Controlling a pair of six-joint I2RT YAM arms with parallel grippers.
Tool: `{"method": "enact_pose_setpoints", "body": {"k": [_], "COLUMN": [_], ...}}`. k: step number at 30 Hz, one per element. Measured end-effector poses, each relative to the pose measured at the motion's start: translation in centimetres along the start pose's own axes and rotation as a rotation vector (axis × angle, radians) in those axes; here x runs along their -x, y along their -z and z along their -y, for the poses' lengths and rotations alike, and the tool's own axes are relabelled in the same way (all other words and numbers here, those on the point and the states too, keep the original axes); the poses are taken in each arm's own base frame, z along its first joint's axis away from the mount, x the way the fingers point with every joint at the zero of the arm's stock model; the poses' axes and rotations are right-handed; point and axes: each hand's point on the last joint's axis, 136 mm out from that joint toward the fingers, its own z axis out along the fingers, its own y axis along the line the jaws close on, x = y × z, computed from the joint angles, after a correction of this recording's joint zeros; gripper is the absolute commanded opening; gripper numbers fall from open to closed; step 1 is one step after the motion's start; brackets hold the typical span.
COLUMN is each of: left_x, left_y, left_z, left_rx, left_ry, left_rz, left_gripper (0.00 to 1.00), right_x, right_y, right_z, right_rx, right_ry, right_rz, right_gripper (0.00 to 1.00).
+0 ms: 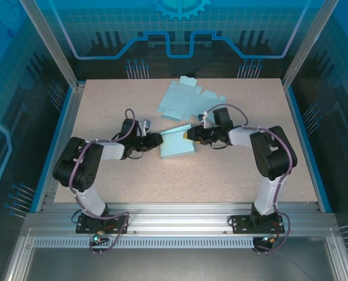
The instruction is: Fold the paper box
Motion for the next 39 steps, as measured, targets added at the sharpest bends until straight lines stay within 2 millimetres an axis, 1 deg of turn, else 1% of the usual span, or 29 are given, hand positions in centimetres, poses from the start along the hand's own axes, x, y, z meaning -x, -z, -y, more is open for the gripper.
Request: {"method": "enact_pose_setpoints", "body": {"k": [1, 2, 3, 4, 5, 8, 10, 12, 13, 15, 16, 19, 21, 22, 25, 26, 28, 30, 32, 35, 37, 39], "left_x": [0.0, 0.0, 0.2, 0.6, 1.4, 4.2, 6.1, 7.2, 7.6, 8.0, 8.3, 9.0, 9.0, 8.7, 6.4, 5.6, 4.2, 3.3, 2.7, 2.6, 2.1, 0.9], "left_y": [0.4, 0.8, 1.5, 2.2, 3.2, 7.0, 9.7, 12.5, 13.5, 15.0, 15.3, 15.7, 15.3, 14.9, 13.7, 13.4, 13.1, 13.0, 12.9, 13.1, 13.0, 12.7], "left_z": [0.2, 0.5, 1.0, 1.5, 2.3, 5.9, 8.8, 11.8, 13.0, 14.7, 15.4, 16.9, 17.4, 17.5, 17.4, 17.3, 17.1, 17.1, 17.4, 18.3, 18.3, 18.0], "left_rx": [0.006, 0.011, 0.016, 0.02, 0.022, 0.02, 0.008, -0.01, -0.015, -0.015, -0.015, -0.017, -0.04, -0.059, -0.142, -0.169, -0.212, -0.249, -0.29, -0.341, -0.357, -0.37], "left_ry": [-0.003, -0.011, -0.027, -0.046, -0.079, -0.231, -0.373, -0.521, -0.588, -0.696, -0.739, -0.824, -0.86, -0.884, -1.016, -1.062, -1.144, -1.196, -1.237, -1.294, -1.318, -1.326], "left_rz": [-0.001, -0.002, 0.003, 0.013, 0.037, 0.144, 0.226, 0.299, 0.324, 0.345, 0.344, 0.325, 0.296, 0.273, 0.184, 0.16, 0.118, 0.074, 0.009, -0.056, -0.092, -0.138], "left_gripper": [0.47, 0.51, 0.53, 0.57, 0.59, 0.69, 0.74, 0.75, 0.74, 0.72, 0.7, 0.68, 0.7, 0.74, 0.96, 0.99, 0.99, 0.99, 0.99, 0.99, 0.99, 0.99], "right_x": [0.0, 0.0, 0.0, 0.1, 0.1, 0.1, -0.1, -0.1, -0.2, -0.4, -0.6, -0.9, -1.0, -1.2, -1.3, -1.3, -1.5, -1.8, -2.2, -2.2, -2.1, -2.1], "right_y": [0.2, 0.6, 0.9, 1.2, 1.6, 2.7, 3.6, 4.2, 4.4, 4.9, 5.1, 5.7, 6.1, 6.3, 6.6, 6.7, 6.8, 6.8, 7.0, 7.5, 8.0, 8.3], "right_z": [-0.3, -0.8, -1.5, -2.0, -2.7, -4.7, -6.3, -7.9, -8.7, -10.0, -10.5, -11.7, -12.2, -12.3, -12.6, -12.7, -12.7, -12.7, -13.0, -13.6, -14.1, -14.5], "right_rx": [0.004, 0.009, 0.015, 0.022, 0.03, 0.05, 0.061, 0.073, 0.079, 0.09, 0.094, 0.1, 0.096, 0.096, 0.092, 0.091, 0.084, 0.075, 0.072, 0.065, 0.06, 0.058], "right_ry": [0.031, 0.071, 0.12, 0.163, 0.214, 0.375, 0.48, 0.576, 0.621, 0.692, 0.723, 0.788, 0.817, 0.828, 0.85, 0.857, 0.871, 0.882, 0.897, 0.927, 0.948, 0.962], "right_rz": [0.005, 0.012, 0.019, 0.027, 0.039, 0.075, 0.095, 0.112, 0.119, 0.127, 0.131, 0.14, 0.148, 0.15, 0.154, 0.154, 0.15, 0.141, 0.135, 0.147, 0.163, 0.172], "right_gripper": [0.32, 0.3, 0.29, 0.27, 0.26, 0.25, 0.25, 0.26, 0.27, 0.29, 0.29, 0.3, 0.3, 0.3, 0.3, 0.3, 0.3, 0.3, 0.3, 0.31, 0.31, 0.31]}}
